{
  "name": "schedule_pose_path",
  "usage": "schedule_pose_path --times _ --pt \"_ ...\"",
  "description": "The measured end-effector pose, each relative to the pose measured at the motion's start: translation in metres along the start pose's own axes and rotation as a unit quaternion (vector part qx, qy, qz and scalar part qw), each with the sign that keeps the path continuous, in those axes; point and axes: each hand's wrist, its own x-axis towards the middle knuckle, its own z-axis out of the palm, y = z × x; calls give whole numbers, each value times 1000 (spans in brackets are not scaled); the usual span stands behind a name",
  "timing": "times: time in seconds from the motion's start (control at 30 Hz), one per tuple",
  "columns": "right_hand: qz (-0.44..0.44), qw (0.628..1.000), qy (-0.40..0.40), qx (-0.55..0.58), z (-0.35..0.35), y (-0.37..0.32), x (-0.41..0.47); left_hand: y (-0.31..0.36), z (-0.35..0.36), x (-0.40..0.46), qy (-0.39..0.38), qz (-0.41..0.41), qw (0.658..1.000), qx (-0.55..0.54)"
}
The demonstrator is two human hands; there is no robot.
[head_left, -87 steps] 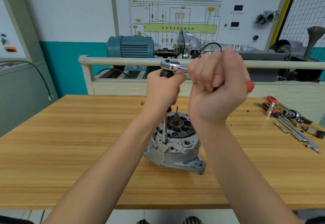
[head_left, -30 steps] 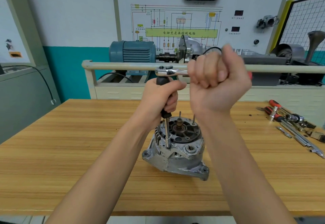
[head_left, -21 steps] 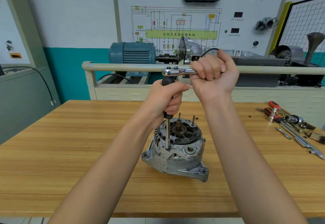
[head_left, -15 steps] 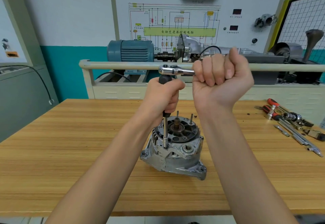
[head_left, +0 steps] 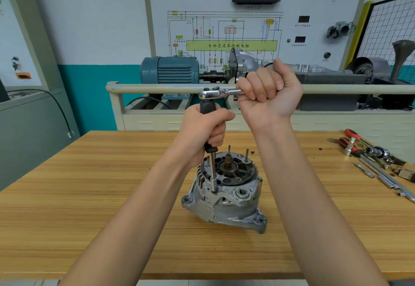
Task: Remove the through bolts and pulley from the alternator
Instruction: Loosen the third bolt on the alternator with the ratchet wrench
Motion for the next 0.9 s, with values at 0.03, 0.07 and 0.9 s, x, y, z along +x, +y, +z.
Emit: schedule_pose_path --times 0.03,0.07,0.9 --pt "0 1000 -2 5 1 1 -2 1 -2 -1 -20 -1 1000 -11" --pt "-6 1000 -8 3 2 3 -6 3 -4 -2 -37 -4 999 -20" --pt "91 987 32 128 -22 -2 20 0 3 2 -76 -31 997 -2"
